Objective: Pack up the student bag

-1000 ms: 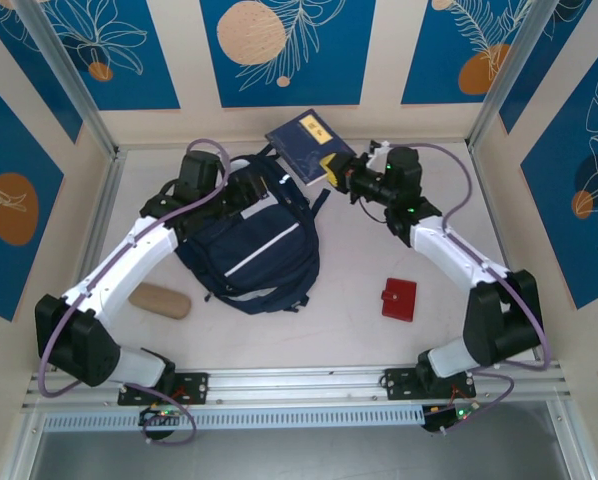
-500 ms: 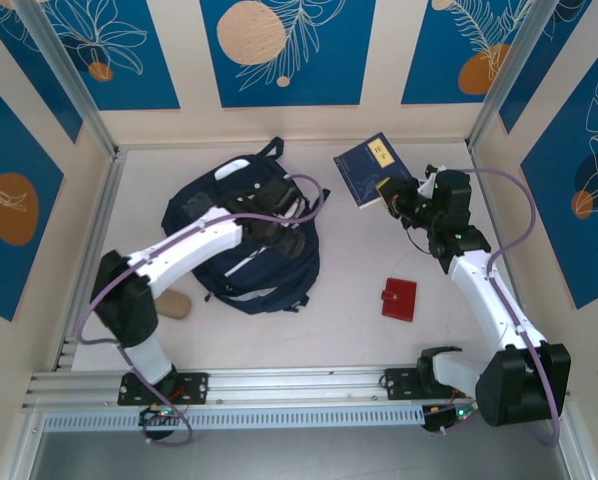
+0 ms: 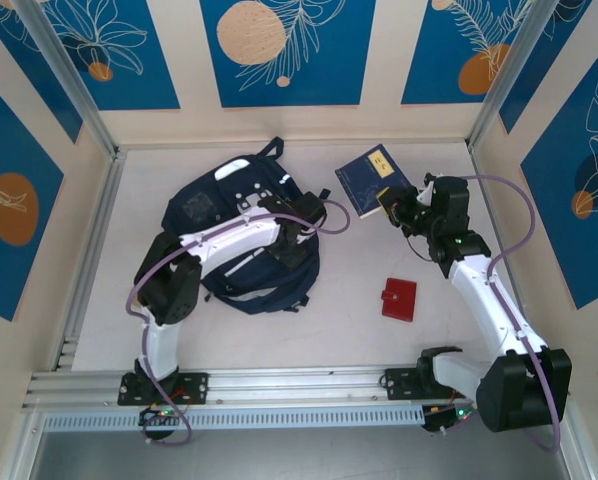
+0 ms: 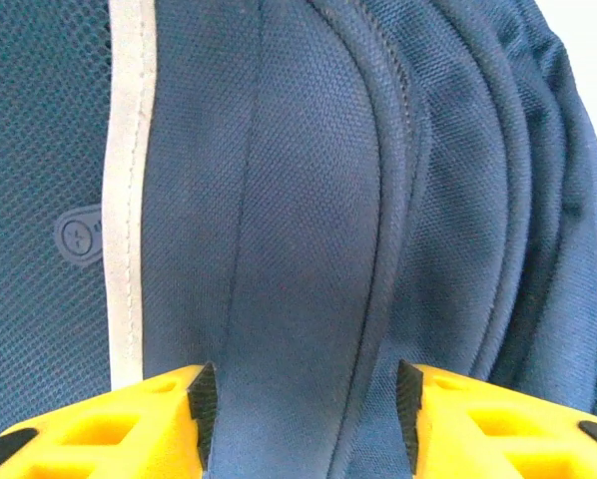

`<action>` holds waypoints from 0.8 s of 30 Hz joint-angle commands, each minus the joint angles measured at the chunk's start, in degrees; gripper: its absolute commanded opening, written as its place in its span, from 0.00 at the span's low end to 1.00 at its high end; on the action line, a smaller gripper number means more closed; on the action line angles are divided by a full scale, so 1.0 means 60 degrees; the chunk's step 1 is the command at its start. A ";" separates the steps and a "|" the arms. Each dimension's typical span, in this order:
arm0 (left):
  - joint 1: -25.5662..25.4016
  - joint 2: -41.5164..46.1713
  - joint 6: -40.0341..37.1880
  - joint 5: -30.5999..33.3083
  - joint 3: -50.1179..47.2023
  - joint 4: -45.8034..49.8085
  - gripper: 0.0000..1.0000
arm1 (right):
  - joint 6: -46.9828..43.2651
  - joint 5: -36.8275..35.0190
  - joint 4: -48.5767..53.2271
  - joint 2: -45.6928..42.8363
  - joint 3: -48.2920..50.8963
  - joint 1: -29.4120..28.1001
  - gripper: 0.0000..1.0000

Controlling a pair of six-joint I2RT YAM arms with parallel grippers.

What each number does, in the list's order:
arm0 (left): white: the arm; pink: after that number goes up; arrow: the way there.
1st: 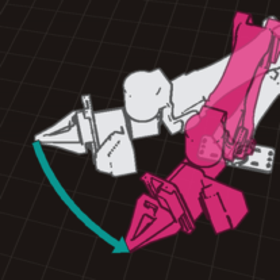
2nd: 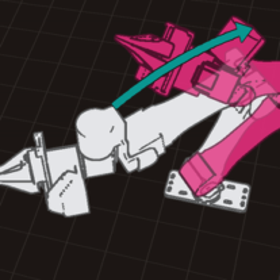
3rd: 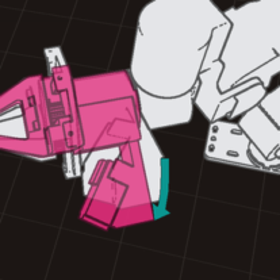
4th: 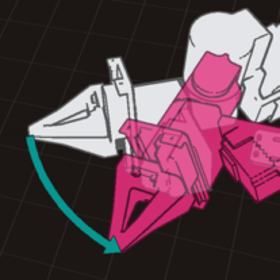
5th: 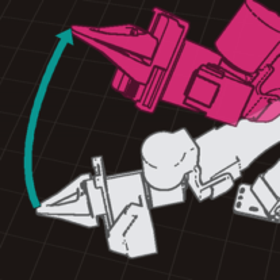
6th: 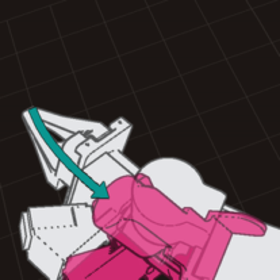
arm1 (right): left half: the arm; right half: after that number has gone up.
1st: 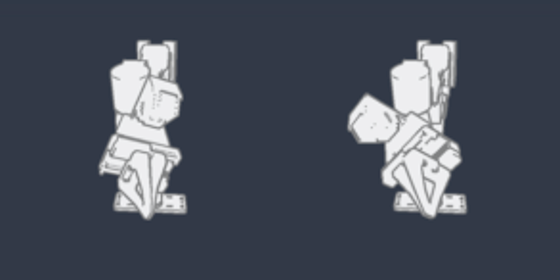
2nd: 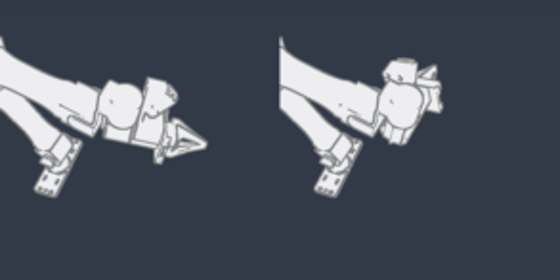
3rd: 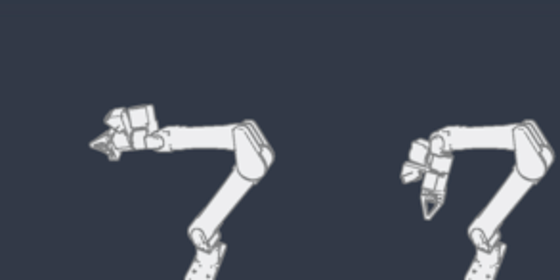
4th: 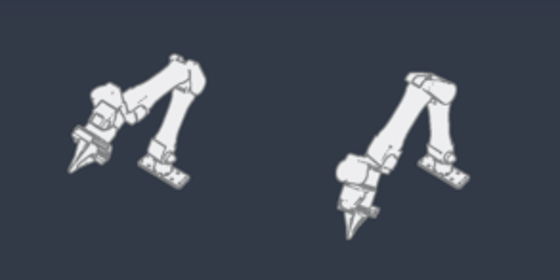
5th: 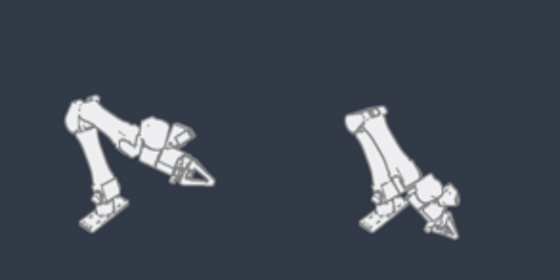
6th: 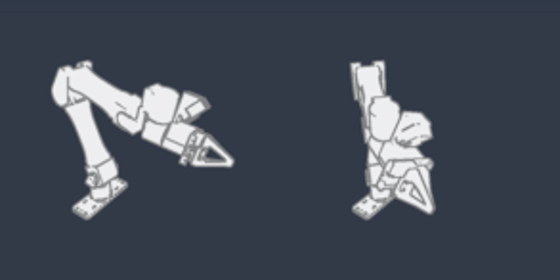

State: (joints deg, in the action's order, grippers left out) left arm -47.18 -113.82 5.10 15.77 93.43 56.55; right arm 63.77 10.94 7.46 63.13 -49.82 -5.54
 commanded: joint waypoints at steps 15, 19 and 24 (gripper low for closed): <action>-0.0139 0.1310 0.0231 0.2599 0.1053 -0.0253 0.00 | -0.0773 -0.0011 0.0621 -0.0790 0.0153 0.0504 0.05; -0.0053 0.1810 0.0167 0.3101 0.1290 -0.1031 0.00 | -0.1161 0.0424 0.0865 -0.0981 0.0326 0.0611 0.05; 0.0237 0.1928 0.0421 0.3202 0.1898 -0.1738 0.00 | -0.1697 0.1649 0.1091 -0.1023 0.0432 0.0525 0.05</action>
State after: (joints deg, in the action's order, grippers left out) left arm -46.74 -104.62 6.44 31.09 100.84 53.36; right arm 57.17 14.70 13.78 58.33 -47.86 -2.02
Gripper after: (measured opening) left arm 0.050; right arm 0.123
